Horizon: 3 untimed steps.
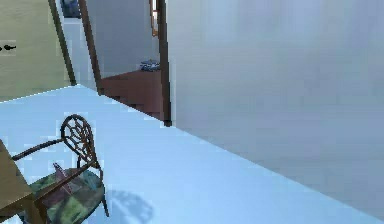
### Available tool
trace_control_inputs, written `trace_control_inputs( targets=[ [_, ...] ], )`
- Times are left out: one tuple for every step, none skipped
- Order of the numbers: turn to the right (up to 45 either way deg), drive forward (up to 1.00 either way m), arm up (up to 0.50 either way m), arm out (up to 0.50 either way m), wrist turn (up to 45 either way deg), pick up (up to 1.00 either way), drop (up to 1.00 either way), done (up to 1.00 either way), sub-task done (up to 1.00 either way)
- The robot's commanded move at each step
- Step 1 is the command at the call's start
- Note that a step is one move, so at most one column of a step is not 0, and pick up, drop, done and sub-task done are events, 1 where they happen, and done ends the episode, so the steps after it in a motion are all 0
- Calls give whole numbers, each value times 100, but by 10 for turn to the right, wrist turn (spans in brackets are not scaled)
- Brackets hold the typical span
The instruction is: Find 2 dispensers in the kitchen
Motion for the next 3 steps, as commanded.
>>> trace_control_inputs(
  targets=[
    [0,100,0,0,0,0,0,0,0],
    [-30,0,0,0,0,0,0,0,0],
    [0,35,0,0,0,0,0,0,0]
  ],
)
